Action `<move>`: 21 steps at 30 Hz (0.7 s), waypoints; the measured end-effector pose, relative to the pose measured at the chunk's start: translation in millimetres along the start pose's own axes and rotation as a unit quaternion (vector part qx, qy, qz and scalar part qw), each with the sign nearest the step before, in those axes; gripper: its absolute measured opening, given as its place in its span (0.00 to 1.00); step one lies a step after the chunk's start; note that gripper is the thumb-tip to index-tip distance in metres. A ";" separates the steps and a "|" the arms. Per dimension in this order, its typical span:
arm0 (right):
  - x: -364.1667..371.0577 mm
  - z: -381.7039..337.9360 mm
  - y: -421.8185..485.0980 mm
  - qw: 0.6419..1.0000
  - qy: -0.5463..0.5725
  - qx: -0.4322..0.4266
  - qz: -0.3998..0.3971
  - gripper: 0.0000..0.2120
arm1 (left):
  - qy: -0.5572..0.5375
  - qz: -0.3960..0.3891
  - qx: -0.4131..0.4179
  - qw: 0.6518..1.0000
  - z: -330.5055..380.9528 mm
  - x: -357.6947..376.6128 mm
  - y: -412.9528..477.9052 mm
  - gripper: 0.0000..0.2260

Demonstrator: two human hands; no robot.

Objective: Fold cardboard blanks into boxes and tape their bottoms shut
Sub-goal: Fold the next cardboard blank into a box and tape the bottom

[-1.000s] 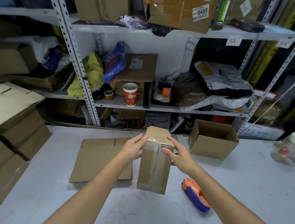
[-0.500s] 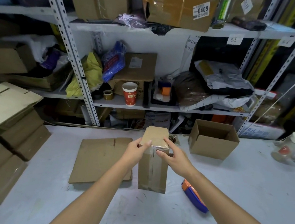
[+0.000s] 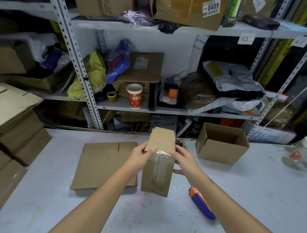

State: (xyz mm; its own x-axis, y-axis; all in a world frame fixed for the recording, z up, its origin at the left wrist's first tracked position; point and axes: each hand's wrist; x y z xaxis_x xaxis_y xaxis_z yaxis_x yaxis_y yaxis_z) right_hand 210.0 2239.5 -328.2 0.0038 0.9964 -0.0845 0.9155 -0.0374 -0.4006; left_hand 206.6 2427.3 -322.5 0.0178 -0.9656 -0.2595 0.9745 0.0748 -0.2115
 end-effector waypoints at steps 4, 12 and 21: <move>-1.2 -4.4 2.0 1.000 0.000 0.007 0.022 0.16 | 0.032 -0.038 0.015 0.999 0.8 0.8 -0.9 0.28; -13.3 -7.3 -5.9 0.991 -0.115 -0.068 -0.020 0.34 | 0.088 -0.005 0.013 0.996 -4.2 -14.4 5.9 0.29; -4.7 11.1 -3.3 0.872 -0.396 -0.286 -0.044 0.35 | 0.143 -0.042 0.063 0.987 0.1 -2.8 -2.1 0.26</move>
State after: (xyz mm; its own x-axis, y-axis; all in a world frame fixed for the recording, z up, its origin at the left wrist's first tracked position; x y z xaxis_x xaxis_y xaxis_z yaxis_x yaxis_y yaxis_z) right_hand 202.5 2234.1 -336.7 -0.1476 0.6206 -0.7701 0.9503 0.3049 0.0635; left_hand 204.6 2429.8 -321.3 -0.1103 -0.8557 -0.5056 0.9903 -0.0514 -0.1290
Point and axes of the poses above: each hand's wrist, its own y-axis towards the middle knuckle, its own x-axis out of the palm, z = x × y, and after that the axes turned 9 degrees about z, right-handed
